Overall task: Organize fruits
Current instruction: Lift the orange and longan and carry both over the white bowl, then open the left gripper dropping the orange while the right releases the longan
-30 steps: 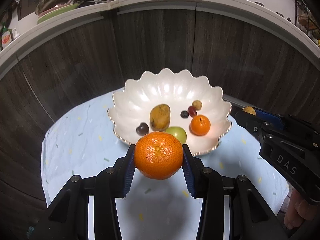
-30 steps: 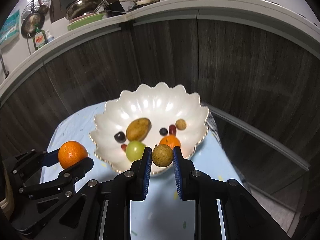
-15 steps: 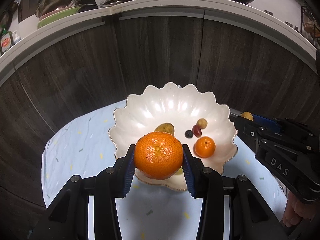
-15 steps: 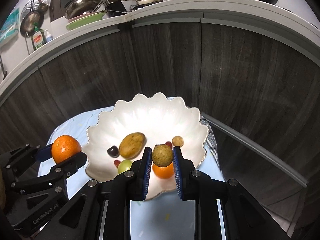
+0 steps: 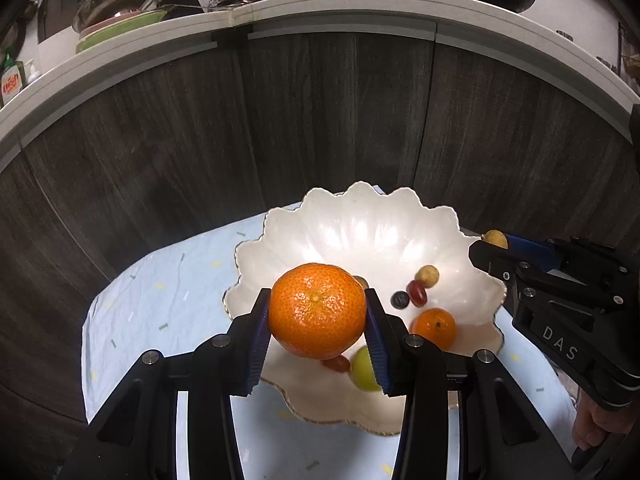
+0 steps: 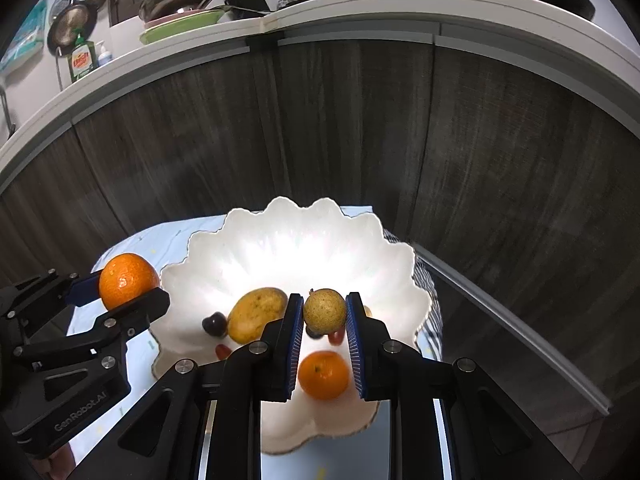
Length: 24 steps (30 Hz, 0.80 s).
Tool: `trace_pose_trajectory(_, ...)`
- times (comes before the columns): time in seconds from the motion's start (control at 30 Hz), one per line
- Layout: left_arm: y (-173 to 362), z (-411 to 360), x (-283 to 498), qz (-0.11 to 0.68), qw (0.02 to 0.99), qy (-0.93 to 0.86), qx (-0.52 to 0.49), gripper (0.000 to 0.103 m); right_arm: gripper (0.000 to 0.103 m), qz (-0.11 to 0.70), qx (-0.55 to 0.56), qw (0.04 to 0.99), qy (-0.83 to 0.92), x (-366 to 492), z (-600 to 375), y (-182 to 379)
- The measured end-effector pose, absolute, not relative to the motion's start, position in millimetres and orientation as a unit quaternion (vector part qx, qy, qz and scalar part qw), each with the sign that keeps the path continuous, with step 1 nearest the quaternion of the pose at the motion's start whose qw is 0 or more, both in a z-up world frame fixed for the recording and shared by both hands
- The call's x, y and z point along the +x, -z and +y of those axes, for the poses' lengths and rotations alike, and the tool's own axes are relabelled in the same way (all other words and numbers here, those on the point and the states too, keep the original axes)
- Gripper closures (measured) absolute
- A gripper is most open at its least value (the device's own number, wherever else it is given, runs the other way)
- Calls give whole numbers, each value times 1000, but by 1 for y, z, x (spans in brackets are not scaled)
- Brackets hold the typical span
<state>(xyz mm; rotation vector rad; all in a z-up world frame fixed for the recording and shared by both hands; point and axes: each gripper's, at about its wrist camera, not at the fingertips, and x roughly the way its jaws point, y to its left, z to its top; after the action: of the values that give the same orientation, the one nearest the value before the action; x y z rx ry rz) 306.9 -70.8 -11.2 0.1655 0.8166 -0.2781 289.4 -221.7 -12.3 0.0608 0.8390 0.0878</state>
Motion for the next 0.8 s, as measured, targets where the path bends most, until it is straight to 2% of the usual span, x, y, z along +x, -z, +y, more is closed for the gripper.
trace_pose_trajectory(0.8, 33, -81, 377, 387, 909, 131, 82, 60, 81, 416, 16, 909, -31, 355, -241, 38)
